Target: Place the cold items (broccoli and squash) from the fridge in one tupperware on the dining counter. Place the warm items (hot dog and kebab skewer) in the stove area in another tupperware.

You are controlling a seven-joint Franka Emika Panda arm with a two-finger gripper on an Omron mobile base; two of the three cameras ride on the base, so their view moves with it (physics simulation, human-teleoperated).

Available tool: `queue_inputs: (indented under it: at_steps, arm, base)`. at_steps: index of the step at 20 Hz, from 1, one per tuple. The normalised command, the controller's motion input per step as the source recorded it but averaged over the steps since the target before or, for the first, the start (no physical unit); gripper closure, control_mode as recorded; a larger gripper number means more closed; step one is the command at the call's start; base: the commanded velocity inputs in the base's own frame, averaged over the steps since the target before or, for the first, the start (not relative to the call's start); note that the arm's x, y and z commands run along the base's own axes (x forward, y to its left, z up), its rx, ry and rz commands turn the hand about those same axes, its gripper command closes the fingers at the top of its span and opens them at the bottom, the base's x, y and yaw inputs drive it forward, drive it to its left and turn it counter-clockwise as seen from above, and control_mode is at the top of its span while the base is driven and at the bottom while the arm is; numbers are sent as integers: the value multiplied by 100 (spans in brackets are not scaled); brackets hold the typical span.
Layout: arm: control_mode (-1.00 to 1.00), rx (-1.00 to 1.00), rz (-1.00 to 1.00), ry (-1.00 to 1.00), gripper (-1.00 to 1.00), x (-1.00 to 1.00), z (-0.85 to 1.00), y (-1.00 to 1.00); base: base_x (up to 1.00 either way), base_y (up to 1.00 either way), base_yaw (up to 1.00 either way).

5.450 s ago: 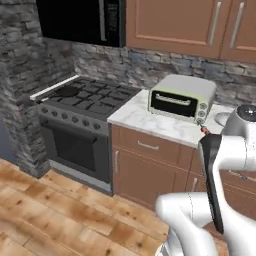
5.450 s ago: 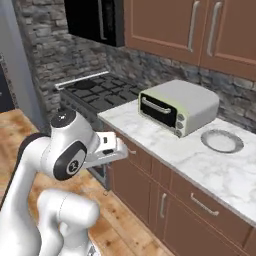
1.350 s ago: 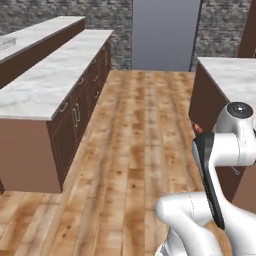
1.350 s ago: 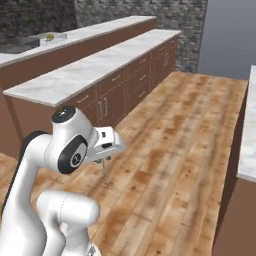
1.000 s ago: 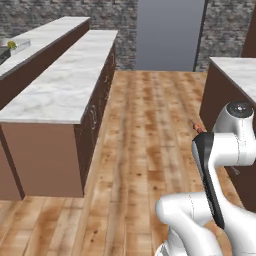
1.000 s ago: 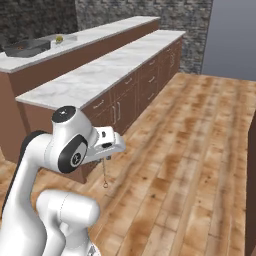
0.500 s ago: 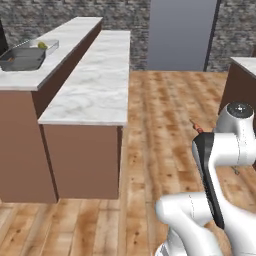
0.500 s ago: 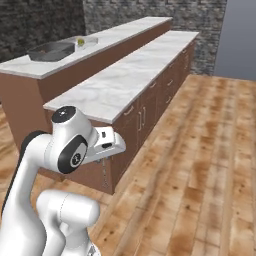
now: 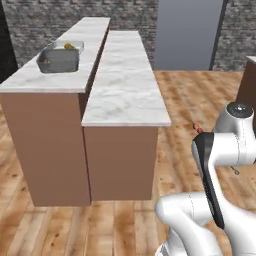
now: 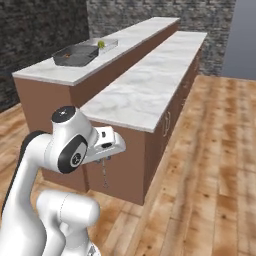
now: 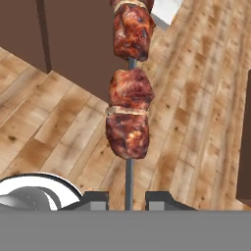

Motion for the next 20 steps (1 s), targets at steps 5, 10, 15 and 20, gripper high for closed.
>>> queue_inputs:
  at_steps: [5,10,15,20]
  arm:
    - [100,0,0,0,100,0,0,0]
    - [100,0,0,0,100,0,0,0]
    - [100,0,0,0,100,0,0,0]
    - [100,0,0,0,100,0,0,0]
  base:
    - [4,100,-17]
    - [7,100,-30]
    - [8,100,-32]
    - [8,100,-31]
